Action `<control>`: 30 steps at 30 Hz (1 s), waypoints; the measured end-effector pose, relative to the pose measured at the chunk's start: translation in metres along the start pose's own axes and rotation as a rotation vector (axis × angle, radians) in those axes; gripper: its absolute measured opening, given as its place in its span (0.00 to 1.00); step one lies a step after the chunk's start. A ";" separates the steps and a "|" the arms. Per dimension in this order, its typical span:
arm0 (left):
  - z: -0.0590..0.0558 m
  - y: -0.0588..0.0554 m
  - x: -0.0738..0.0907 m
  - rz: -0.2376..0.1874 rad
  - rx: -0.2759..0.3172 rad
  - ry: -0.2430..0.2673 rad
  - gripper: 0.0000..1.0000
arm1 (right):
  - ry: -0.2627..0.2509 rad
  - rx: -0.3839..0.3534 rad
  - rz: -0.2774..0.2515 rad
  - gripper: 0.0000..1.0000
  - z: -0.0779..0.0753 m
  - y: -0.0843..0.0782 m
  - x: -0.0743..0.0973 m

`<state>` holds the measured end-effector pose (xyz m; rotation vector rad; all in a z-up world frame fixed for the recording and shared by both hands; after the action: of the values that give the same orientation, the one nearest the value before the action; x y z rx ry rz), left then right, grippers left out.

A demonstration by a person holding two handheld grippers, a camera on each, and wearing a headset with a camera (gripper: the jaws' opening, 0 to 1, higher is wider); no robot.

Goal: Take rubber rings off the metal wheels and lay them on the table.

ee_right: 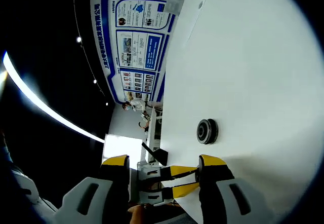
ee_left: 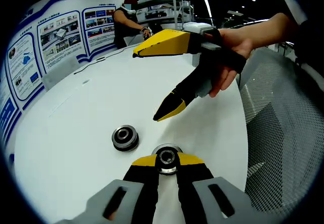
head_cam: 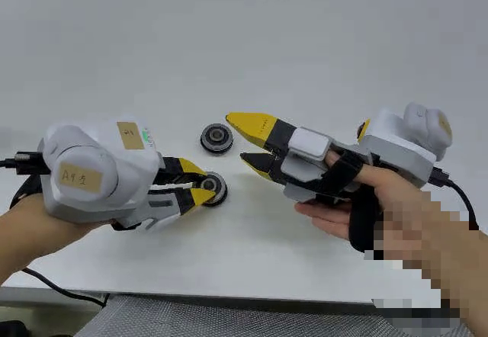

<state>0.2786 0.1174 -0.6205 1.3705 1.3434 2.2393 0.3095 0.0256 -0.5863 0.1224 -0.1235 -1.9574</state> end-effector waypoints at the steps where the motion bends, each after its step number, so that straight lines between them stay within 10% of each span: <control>1: 0.000 0.000 0.000 0.001 -0.001 -0.001 0.13 | 0.002 -0.001 0.007 0.57 0.000 -0.001 -0.001; 10: 0.001 -0.001 0.000 0.001 -0.001 -0.004 0.13 | -0.021 -0.034 0.052 0.56 -0.005 -0.008 -0.003; 30: 0.000 0.000 -0.001 0.007 -0.009 -0.009 0.13 | -0.059 0.158 0.197 0.59 -0.015 -0.029 -0.003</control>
<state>0.2793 0.1174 -0.6212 1.3821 1.3263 2.2384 0.2864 0.0390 -0.6053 0.1506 -0.3182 -1.7536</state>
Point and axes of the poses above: the centre of the closed fingertips' face, and the gripper's own axes: x roughly backward along the fingers, z roughly to its left, y roughly out of its top, the point moved 5 cm from there along x, roughly backward along the fingers, and after that the axes turned 10 degrees about y, right-handed, at the moved point
